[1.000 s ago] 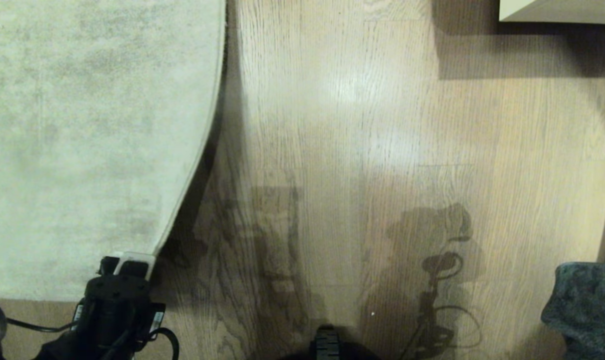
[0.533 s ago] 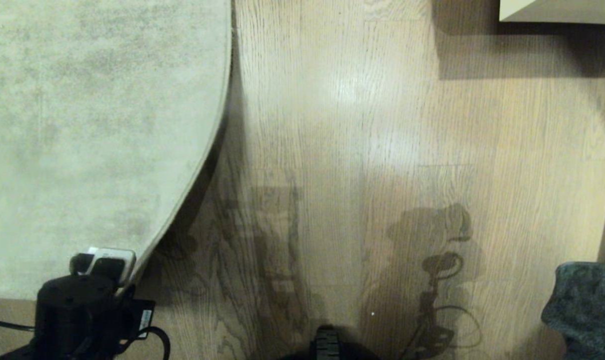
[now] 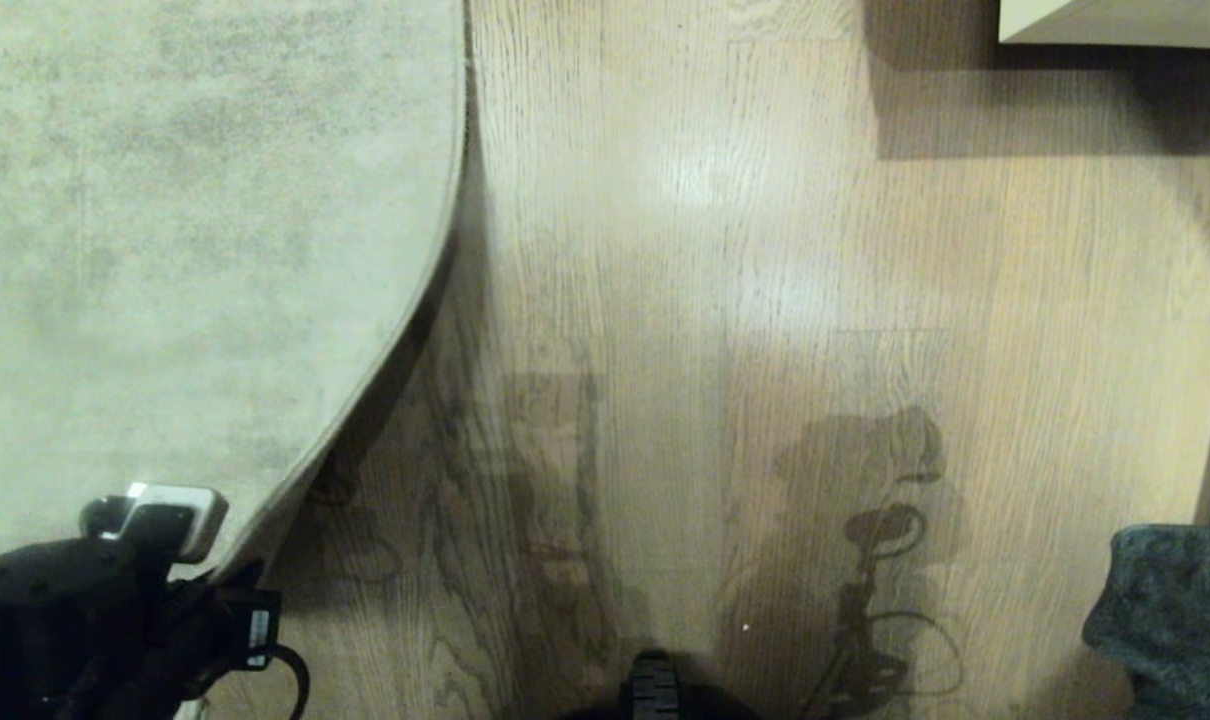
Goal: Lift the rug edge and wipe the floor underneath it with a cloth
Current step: Lift up the carpet
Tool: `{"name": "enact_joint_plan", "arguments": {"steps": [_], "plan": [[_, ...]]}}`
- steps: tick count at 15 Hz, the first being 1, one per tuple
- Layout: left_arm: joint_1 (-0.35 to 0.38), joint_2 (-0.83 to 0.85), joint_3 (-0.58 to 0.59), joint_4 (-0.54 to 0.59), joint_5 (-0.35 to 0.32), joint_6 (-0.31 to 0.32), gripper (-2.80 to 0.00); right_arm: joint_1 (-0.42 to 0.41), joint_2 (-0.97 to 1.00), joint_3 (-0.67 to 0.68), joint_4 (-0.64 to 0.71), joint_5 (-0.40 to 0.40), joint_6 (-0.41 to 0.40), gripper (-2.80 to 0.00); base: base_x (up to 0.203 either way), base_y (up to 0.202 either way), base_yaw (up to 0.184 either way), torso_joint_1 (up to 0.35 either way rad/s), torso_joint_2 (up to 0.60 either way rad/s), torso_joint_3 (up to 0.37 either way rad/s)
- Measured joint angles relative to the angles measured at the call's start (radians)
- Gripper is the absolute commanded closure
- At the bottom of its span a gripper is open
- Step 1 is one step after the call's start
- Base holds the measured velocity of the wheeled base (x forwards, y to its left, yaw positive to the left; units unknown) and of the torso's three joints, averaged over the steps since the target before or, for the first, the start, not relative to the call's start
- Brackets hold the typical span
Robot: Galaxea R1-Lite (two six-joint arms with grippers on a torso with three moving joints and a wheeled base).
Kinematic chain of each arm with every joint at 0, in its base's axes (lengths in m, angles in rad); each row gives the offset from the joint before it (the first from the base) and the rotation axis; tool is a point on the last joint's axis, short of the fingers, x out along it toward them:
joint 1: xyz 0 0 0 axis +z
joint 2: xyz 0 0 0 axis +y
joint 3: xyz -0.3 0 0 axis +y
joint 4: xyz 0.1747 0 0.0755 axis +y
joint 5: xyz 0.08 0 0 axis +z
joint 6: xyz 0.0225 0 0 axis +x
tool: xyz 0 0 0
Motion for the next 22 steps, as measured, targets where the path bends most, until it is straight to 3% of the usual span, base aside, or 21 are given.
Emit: {"name": "enact_joint_plan", "arguments": {"steps": [6,12,17,22], "plan": [[0.239,-0.005,-0.044,-0.071,-0.259,0.122,0.00,0.000,0.000,0.000,0.000,0.000,0.000,0.00,0.000,0.000,0.000,0.000,0.00,0.000],[0.364,-0.005,-0.136,-0.075,-0.425,0.173,0.00,0.000,0.000,0.000,0.000,0.000,0.000,0.00,0.000,0.000,0.000,0.000,0.00,0.000],[0.434,0.006,-0.169,-0.076,-0.499,0.173,0.00,0.000,0.000,0.000,0.000,0.000,0.000,0.00,0.000,0.000,0.000,0.000,0.00,0.000],[0.454,0.012,-0.168,-0.075,-0.502,0.170,0.00,0.000,0.000,0.000,0.000,0.000,0.000,0.00,0.000,0.000,0.000,0.000,0.00,0.000]]}}
